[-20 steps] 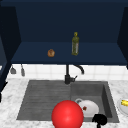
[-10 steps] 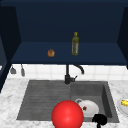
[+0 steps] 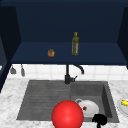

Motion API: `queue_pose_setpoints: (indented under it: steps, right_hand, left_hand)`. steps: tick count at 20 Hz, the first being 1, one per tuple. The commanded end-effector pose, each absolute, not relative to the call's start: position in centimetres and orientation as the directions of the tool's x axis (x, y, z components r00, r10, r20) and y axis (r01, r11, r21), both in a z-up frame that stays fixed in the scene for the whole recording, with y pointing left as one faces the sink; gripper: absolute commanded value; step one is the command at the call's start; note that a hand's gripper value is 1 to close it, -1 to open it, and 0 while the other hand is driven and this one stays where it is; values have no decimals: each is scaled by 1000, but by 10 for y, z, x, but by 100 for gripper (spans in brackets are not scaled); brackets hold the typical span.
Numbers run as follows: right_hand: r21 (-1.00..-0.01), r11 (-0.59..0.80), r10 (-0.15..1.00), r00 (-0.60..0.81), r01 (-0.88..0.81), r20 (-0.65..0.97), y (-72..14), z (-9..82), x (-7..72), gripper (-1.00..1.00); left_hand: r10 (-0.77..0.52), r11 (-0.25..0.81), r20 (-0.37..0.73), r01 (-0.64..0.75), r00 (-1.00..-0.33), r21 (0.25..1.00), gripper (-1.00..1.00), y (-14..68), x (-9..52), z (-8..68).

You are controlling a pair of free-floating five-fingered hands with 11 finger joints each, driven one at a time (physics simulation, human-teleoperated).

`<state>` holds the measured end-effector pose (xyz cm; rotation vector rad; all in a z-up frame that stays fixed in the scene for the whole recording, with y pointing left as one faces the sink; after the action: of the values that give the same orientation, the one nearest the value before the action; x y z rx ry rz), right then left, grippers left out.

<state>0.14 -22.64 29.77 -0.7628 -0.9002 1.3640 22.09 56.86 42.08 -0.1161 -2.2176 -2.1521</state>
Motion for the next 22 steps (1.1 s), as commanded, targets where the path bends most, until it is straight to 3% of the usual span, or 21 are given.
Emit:
queue_pose_setpoints:
  steps: [1,11,22]
  right_hand:
    - [-876,76,996,-10,-476,92,-226,298,1,0]
    - [-876,76,996,-10,-476,92,-226,298,1,0]
    - [-876,76,996,-10,-476,92,-226,298,1,0]
  left_hand:
    - [24,39,92,93,-995,995,-100,552,200,441]
    - [42,30,96,97,-995,995,-100,498,150,505]
    - [-103,18,210,209,-972,978,-100,458,148,579]
